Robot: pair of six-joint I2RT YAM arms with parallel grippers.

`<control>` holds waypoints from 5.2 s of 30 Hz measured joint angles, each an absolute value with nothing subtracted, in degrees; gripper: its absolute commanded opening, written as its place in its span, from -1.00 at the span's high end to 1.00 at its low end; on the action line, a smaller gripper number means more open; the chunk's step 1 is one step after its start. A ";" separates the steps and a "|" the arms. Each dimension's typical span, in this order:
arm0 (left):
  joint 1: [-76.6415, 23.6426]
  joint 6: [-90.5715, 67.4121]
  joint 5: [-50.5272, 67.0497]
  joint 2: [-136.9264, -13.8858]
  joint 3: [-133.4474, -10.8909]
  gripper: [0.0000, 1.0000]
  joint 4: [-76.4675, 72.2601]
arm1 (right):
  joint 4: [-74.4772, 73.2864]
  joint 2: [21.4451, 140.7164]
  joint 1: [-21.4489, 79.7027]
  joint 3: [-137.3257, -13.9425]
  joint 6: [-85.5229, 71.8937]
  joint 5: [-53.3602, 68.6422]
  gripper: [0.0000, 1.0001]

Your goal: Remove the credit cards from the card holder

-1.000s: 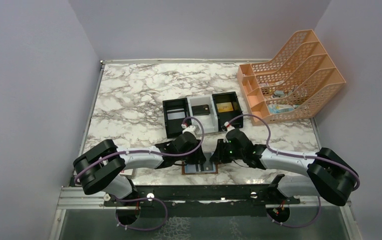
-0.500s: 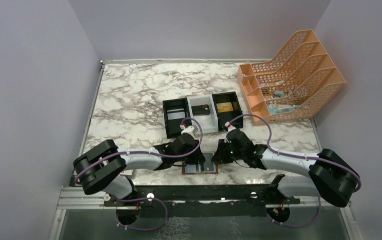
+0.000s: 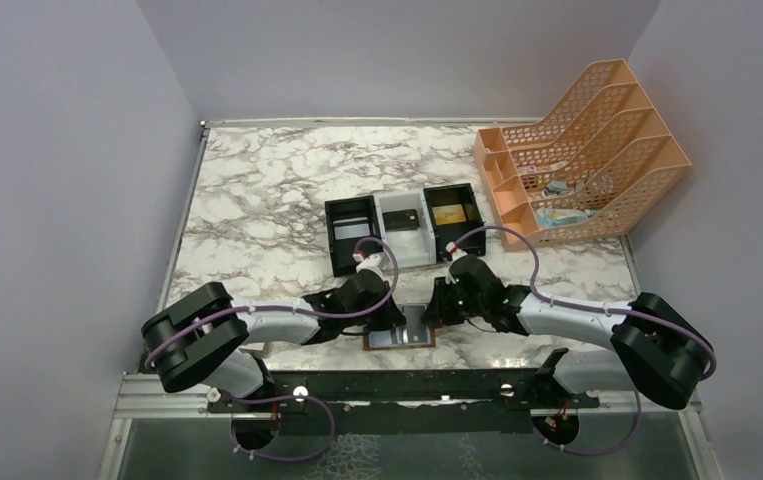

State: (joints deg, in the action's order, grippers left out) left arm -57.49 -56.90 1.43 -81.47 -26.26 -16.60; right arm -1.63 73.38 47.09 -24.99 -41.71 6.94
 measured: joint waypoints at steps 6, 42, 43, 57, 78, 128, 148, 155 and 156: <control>-57.49 -57.69 1.43 -80.40 -25.36 1.00 -17.56 | -1.43 73.32 46.92 -25.02 -41.63 7.94 0.56; -57.49 -58.39 0.34 -76.93 -23.66 0.67 -17.41 | -1.85 74.59 46.92 -26.15 -42.92 9.85 0.50; -57.49 -58.43 0.34 -76.93 -23.66 0.61 -17.41 | -1.76 74.61 46.92 -26.15 -43.00 9.82 0.50; -57.49 -60.10 0.73 -78.83 -22.96 0.54 -19.38 | 3.46 75.85 46.92 -24.60 -45.36 9.93 0.52; -57.49 -61.41 0.56 -76.12 -20.29 1.00 -21.63 | 1.89 74.28 46.92 -24.45 -43.48 9.89 0.50; -57.49 -59.61 3.40 -77.28 -21.32 1.00 -21.63 | -1.41 75.07 46.92 -26.48 -41.69 9.45 0.56; -56.25 -55.37 -1.08 -67.79 -24.91 1.00 -6.26 | -2.87 65.98 46.92 -26.79 -38.28 9.93 0.20; -54.19 -53.89 -1.43 -64.07 -25.80 1.00 -4.62 | -1.15 64.01 46.92 -26.70 -39.16 9.47 -0.06; -53.84 -53.82 -1.43 -63.75 -25.80 1.00 -4.54 | -0.64 63.99 46.92 -26.48 -39.33 9.41 -0.10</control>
